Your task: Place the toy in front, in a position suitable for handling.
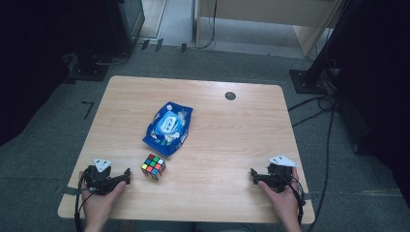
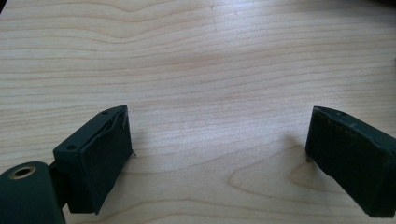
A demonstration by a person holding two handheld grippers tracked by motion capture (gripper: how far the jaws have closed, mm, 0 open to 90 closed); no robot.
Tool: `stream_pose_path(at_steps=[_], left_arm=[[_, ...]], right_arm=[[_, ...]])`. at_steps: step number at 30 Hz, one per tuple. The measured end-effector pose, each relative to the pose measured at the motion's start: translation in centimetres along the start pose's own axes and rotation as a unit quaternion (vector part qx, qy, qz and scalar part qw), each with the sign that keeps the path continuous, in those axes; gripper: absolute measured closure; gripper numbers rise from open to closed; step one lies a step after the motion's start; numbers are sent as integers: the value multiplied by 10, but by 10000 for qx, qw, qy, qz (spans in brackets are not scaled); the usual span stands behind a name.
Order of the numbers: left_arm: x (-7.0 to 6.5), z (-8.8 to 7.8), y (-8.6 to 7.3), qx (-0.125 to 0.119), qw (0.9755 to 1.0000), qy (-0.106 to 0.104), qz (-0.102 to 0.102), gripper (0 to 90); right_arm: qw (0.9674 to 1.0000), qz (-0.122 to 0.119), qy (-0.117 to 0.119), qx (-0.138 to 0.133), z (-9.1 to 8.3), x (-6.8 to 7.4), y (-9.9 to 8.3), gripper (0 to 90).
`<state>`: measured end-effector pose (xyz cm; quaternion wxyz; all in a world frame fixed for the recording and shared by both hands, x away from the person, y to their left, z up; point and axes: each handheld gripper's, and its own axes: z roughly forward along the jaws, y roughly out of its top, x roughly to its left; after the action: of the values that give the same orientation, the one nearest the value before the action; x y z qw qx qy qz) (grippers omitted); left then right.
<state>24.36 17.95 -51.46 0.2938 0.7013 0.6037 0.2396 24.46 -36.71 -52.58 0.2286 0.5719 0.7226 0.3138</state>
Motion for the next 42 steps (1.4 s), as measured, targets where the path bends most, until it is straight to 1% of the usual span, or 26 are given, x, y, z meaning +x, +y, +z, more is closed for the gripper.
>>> stream_pose_path(at_steps=[1,3,4,7,10,11,12,13,14,15,16,17,18,19,20,21,22,23,24,27,29,32,35,37,39,42], left_arm=[[0,0,0,0,10000,0,0,71],[0,-6,-1,-138,9998,-151,20,71],[-6,-12,-3,-221,9992,-244,212,71],[-10,-15,-4,-278,9986,-325,301,71],[-21,-18,-4,-296,9964,-657,444,71],[-25,-17,-4,-273,9954,-761,512,72],[-31,-17,-5,-246,9935,-886,669,77],[-31,-17,-5,-246,9935,-886,669,97],[-36,-18,-6,-264,9923,-942,756,97],[-40,-18,-7,-266,9909,-1031,828,143],[-43,-18,-7,-281,9899,-1082,869,143],[-49,-18,-8,-311,9874,-1165,1021,144],[-49,-18,-8,-311,9874,-1165,1021,144],[-52,-18,-8,-318,9857,-1255,1083,149],[-54,-17,-7,-328,9844,-1309,1132,149],[-60,-15,-7,-322,9817,-1411,1238,149],[-60,-15,-7,-322,9817,-1411,1238,149],[-67,-13,-5,-311,9807,-1479,1243,148],[-67,-13,-5,-311,9807,-1479,1243,147],[-78,-12,0,-319,9831,-1468,1042,129],[-84,-11,4,-363,9839,-1436,1001,128],[-91,-7,7,-324,9857,-1316,996,127],[-94,2,9,-140,9879,-1123,1065,139],[-94,4,9,-122,9889,-1046,1052,174],[-92,2,9,-268,9886,-1015,1078,336],[-88,1,11,-257,9877,-1012,1163,339]], right_arm=[[10000,0,0,0,0,0,0,39],[9999,75,-58,-84,-5,-3,-4,85],[9999,65,-60,-90,-5,-3,-5,84],[9999,79,-82,-91,-7,-4,-6,84],[9999,87,-89,-82,-8,-4,-7,84],[9999,73,-78,-86,-9,-4,-8,85],[9999,78,-90,-98,-10,-4,-8,93],[9999,78,-90,-98,-10,-4,-8,93],[9999,67,-99,-103,-10,-3,-9,117],[9998,9,-115,-167,-13,0,-9,162],[9998,9,-115,-167,-13,0,-9,162],[9997,-43,-102,-227,-16,6,-9,169],[9997,-43,-102,-227,-16,6,-9,169],[9996,-17,-7,-275,-18,12,-8,183],[9996,-17,-7,-275,-18,12,-8,183],[9994,-52,105,-320,-20,18,-7,189],[9994,-52,105,-320,-20,18,-7,189],[9991,-204,151,-336,-20,26,-6,189],[9991,-204,151,-336,-20,26,-6,189],[9990,-267,180,-319,-20,33,-5,187],[9989,-293,191,-302,-18,35,-5,186],[9990,-281,210,-269,-17,37,-5,186],[9991,-265,213,-247,-16,37,-6,186],[9991,-272,211,-251,-17,37,-7,186],[9990,-278,206,-267,-17,38,-7,186],[9988,-316,281,-266,-17,42,-4,197]])
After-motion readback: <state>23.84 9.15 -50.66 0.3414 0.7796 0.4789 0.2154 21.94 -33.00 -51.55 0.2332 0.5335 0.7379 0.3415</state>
